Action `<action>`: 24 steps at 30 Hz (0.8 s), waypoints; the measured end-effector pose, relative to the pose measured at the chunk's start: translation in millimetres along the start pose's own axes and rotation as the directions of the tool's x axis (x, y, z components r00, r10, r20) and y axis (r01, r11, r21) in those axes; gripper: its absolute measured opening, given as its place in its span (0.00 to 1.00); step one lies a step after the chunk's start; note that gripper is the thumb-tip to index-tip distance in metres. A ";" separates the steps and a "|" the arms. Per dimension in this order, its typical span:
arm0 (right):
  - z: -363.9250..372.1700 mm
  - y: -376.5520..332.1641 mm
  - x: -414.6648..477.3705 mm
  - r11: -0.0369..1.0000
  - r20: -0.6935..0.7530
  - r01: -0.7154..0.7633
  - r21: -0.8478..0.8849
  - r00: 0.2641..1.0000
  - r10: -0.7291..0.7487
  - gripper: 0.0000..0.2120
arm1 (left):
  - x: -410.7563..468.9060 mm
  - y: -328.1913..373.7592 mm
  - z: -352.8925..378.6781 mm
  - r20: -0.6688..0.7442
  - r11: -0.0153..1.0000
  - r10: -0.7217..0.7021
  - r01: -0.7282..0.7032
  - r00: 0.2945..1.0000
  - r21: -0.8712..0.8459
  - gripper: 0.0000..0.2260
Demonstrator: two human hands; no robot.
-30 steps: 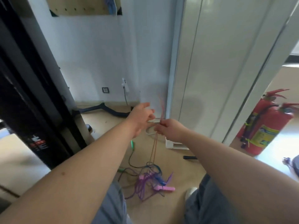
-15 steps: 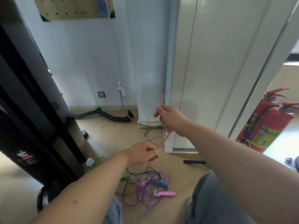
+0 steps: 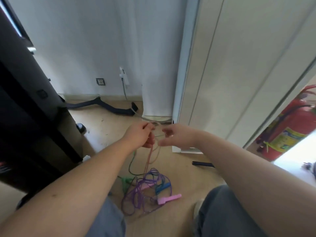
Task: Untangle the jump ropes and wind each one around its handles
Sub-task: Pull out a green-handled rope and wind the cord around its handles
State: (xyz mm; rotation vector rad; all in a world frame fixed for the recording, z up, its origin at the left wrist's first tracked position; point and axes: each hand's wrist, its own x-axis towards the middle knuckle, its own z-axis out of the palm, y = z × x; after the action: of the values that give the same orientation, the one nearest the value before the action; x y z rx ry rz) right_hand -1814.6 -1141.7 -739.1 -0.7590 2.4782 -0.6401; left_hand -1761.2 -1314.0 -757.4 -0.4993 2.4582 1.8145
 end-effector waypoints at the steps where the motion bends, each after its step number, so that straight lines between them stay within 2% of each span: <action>1: 5.5 1.2 6.6 1.000 0.013 -0.001 0.007 1.000 0.001 0.33 | 4.1 2.5 2.5 -0.008 0.998 0.008 -0.008 1.000 -0.064 0.10; 3: 18.3 4.8 19.3 0.998 0.017 0.006 0.065 1.000 -0.007 0.31 | 10.8 2.4 9.7 -0.027 0.981 0.015 -0.020 1.000 -0.191 0.11; 5: 27.6 7.5 29.8 0.989 0.040 0.005 0.145 0.999 -0.011 0.21 | 15.7 1.1 17.2 -0.025 0.947 0.006 -0.014 1.000 -0.322 0.11; 7: 30.3 8.8 38.0 0.989 0.062 0.005 0.145 0.998 -0.014 0.11 | 20.7 1.7 19.8 -0.006 0.921 0.001 -0.003 1.000 -0.390 0.10; 9: 29.0 10.0 44.9 0.987 0.065 -0.014 0.157 0.998 0.004 0.11 | 26.3 3.5 16.9 -0.009 0.943 0.039 -0.039 0.999 -0.332 0.11; 11: 26.2 11.2 52.7 0.984 0.002 -0.030 0.175 1.000 0.030 0.15 | 33.7 0.7 12.4 -0.089 0.981 0.058 -0.073 0.994 -0.178 0.12; 14: 26.8 15.5 68.4 0.894 -0.183 -0.054 0.444 0.972 0.150 0.17 | 48.8 -17.6 11.9 -0.224 0.997 -0.040 0.025 0.974 -0.069 0.09; 15: 27.4 15.0 73.3 0.837 -0.218 -0.039 0.545 0.958 0.186 0.17 | 53.1 -26.4 13.5 -0.191 0.993 -0.110 0.100 0.976 -0.060 0.11; 17: 26.8 10.9 80.2 0.751 -0.245 0.012 0.660 0.949 0.200 0.17 | 56.0 -42.5 18.6 0.034 0.974 -0.204 0.199 0.978 0.109 0.18; 19: 25.6 4.7 82.2 0.703 -0.248 0.066 0.708 0.955 0.160 0.17 | 50.2 -51.0 22.4 0.307 0.924 -0.246 0.127 0.919 0.360 0.19; 20: 24.9 2.1 82.4 0.692 -0.246 0.080 0.718 0.959 0.144 0.17 | 47.7 -53.7 22.4 0.381 0.896 -0.254 0.069 0.889 0.438 0.16; 22: 22.6 0.4 83.2 0.698 -0.259 0.091 0.710 0.956 0.139 0.17 | 48.2 -59.4 18.1 0.419 0.851 -0.252 -0.007 0.872 0.526 0.11; 24: 18.4 3.3 82.8 0.755 -0.311 0.097 0.648 0.939 0.146 0.17 | 53.1 -64.5 10.4 0.382 0.813 -0.224 -0.044 0.896 0.581 0.09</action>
State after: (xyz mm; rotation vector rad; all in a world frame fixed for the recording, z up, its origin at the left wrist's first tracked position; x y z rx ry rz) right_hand -1866.9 -1194.9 -779.6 -0.3439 2.2696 -1.6448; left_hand -1794.9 -1333.2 -832.1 -0.1360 2.4165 0.9074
